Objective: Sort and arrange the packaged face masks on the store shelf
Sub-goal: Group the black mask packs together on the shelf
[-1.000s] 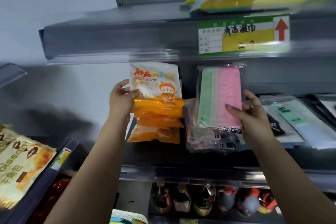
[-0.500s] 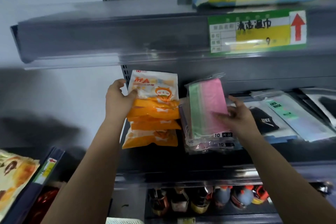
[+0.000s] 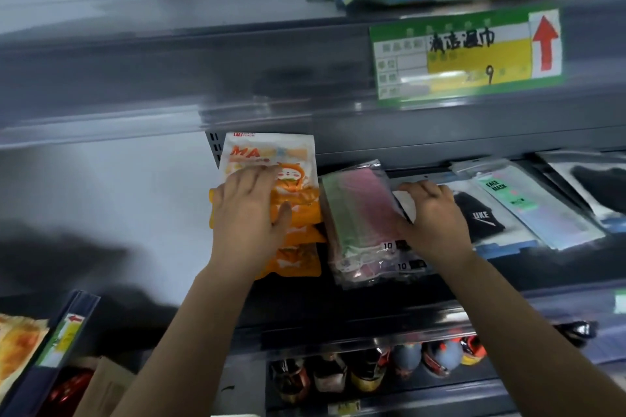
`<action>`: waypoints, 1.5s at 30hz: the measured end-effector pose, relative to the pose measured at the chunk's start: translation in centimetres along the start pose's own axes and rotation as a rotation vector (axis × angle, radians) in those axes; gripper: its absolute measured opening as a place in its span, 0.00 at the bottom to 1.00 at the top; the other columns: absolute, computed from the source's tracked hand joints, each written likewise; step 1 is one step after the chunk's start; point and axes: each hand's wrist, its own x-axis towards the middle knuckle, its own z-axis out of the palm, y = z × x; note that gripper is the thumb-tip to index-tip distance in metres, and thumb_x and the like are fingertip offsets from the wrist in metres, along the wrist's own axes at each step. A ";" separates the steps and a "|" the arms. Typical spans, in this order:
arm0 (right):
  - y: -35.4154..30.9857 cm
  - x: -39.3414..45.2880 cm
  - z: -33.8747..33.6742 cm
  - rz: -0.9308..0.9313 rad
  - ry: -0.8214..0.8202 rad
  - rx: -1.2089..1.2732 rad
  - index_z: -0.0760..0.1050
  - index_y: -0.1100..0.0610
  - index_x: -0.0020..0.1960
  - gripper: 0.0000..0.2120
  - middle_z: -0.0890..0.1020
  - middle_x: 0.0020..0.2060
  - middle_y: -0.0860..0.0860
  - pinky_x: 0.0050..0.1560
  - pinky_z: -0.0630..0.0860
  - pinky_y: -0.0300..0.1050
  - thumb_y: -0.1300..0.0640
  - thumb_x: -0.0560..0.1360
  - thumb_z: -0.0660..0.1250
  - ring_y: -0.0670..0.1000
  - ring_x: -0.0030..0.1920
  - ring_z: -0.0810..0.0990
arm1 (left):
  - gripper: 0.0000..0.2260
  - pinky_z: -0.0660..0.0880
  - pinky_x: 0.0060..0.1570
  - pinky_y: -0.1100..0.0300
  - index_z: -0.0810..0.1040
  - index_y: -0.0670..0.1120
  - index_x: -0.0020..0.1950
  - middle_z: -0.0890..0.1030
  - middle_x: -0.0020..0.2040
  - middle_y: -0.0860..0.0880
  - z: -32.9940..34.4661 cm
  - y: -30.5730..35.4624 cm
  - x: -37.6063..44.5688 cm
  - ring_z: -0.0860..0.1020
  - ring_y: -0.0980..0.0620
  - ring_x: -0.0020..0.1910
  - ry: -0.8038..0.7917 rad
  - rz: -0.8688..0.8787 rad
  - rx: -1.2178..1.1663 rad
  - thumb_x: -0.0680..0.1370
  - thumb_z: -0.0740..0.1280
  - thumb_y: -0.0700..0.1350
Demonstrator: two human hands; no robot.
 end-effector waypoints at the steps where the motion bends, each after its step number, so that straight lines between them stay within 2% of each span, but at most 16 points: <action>1: 0.2 -0.2 -0.2 -0.043 0.031 -0.034 0.75 0.59 0.63 0.24 0.78 0.57 0.59 0.54 0.72 0.55 0.49 0.70 0.69 0.63 0.58 0.72 | 0.21 0.69 0.58 0.47 0.76 0.44 0.62 0.79 0.59 0.44 0.3 0.8 -0.1 0.75 0.40 0.59 -0.012 0.053 0.044 0.72 0.60 0.52; 5: 1.4 -1.3 -1.3 -0.177 0.058 -0.214 0.78 0.60 0.57 0.20 0.80 0.51 0.58 0.52 0.74 0.58 0.53 0.68 0.73 0.63 0.53 0.77 | 0.21 0.71 0.57 0.48 0.77 0.44 0.59 0.80 0.54 0.45 2.1 3.9 -0.4 0.77 0.42 0.54 -0.046 0.215 0.128 0.72 0.56 0.52; 8: 3.4 -2.2 -2.1 -0.218 0.090 -0.280 0.80 0.59 0.53 0.18 0.82 0.47 0.57 0.47 0.77 0.58 0.52 0.66 0.72 0.63 0.48 0.80 | 0.21 0.73 0.56 0.49 0.77 0.45 0.59 0.80 0.52 0.47 3.8 6.2 -0.6 0.77 0.44 0.53 -0.075 0.280 0.149 0.72 0.56 0.52; 11: 5.5 -3.0 -2.9 -0.220 0.078 -0.313 0.80 0.58 0.53 0.19 0.83 0.46 0.56 0.44 0.77 0.56 0.51 0.64 0.70 0.62 0.46 0.81 | 0.22 0.67 0.55 0.50 0.79 0.45 0.57 0.81 0.50 0.47 5.4 8.8 -0.8 0.79 0.44 0.50 -0.139 0.325 0.167 0.72 0.56 0.54; 12: 6.2 -3.3 -3.3 -0.216 0.073 -0.325 0.81 0.57 0.52 0.19 0.83 0.45 0.56 0.44 0.78 0.55 0.50 0.64 0.68 0.62 0.45 0.81 | 0.22 0.66 0.54 0.50 0.79 0.45 0.57 0.81 0.49 0.48 5.8 9.8 -0.8 0.79 0.44 0.49 -0.163 0.328 0.173 0.71 0.56 0.54; 15: 8.6 -4.4 -4.6 -0.224 0.065 -0.360 0.82 0.57 0.51 0.19 0.83 0.44 0.55 0.42 0.78 0.53 0.50 0.63 0.71 0.60 0.44 0.82 | 0.18 0.73 0.50 0.50 0.80 0.47 0.56 0.81 0.48 0.49 7.0 12.8 -0.9 0.79 0.44 0.49 -0.212 0.328 0.183 0.70 0.64 0.53; 18: 11.4 -5.3 -6.2 -0.227 0.042 -0.388 0.82 0.57 0.51 0.22 0.83 0.44 0.54 0.41 0.78 0.51 0.52 0.59 0.78 0.59 0.45 0.82 | 0.19 0.74 0.52 0.47 0.78 0.46 0.59 0.81 0.52 0.48 8.1 16.5 -0.9 0.78 0.43 0.53 -0.281 0.324 0.152 0.70 0.70 0.51; 21: 14.4 -6.4 -8.2 -0.189 0.020 -0.423 0.82 0.57 0.51 0.24 0.83 0.44 0.54 0.40 0.78 0.51 0.51 0.58 0.80 0.58 0.45 0.82 | 0.20 0.70 0.58 0.47 0.75 0.46 0.63 0.79 0.57 0.48 9.2 20.3 -1.1 0.75 0.43 0.58 -0.311 0.335 0.132 0.73 0.68 0.51; 25: 18.4 -8.0 -10.7 -0.115 -0.003 -0.482 0.82 0.56 0.50 0.24 0.83 0.44 0.54 0.40 0.78 0.53 0.48 0.58 0.80 0.59 0.44 0.82 | 0.19 0.68 0.59 0.46 0.76 0.47 0.62 0.79 0.57 0.48 10.9 25.3 -1.3 0.75 0.43 0.58 -0.299 0.366 0.089 0.73 0.67 0.51; 30: 23.3 -10.1 -13.8 -0.026 -0.050 -0.555 0.81 0.54 0.51 0.24 0.82 0.44 0.52 0.40 0.78 0.53 0.46 0.58 0.78 0.57 0.44 0.81 | 0.23 0.58 0.67 0.49 0.63 0.50 0.73 0.69 0.69 0.50 13.0 31.6 -1.4 0.64 0.46 0.68 -0.321 0.409 0.056 0.78 0.60 0.53; 36: 28.1 -12.1 -17.1 0.021 -0.036 -0.605 0.82 0.57 0.50 0.27 0.83 0.42 0.54 0.39 0.78 0.53 0.48 0.54 0.81 0.58 0.42 0.82 | 0.23 0.56 0.67 0.51 0.60 0.51 0.73 0.66 0.69 0.51 14.5 37.6 -1.9 0.62 0.48 0.69 -0.337 0.428 0.043 0.79 0.57 0.54; 45: 32.8 -12.4 -19.8 0.123 -0.073 -0.597 0.81 0.57 0.52 0.26 0.83 0.44 0.55 0.42 0.78 0.53 0.48 0.57 0.80 0.59 0.45 0.82 | 0.25 0.58 0.66 0.52 0.56 0.51 0.75 0.65 0.71 0.49 17.5 43.2 -0.9 0.63 0.48 0.69 -0.381 0.471 0.031 0.79 0.56 0.55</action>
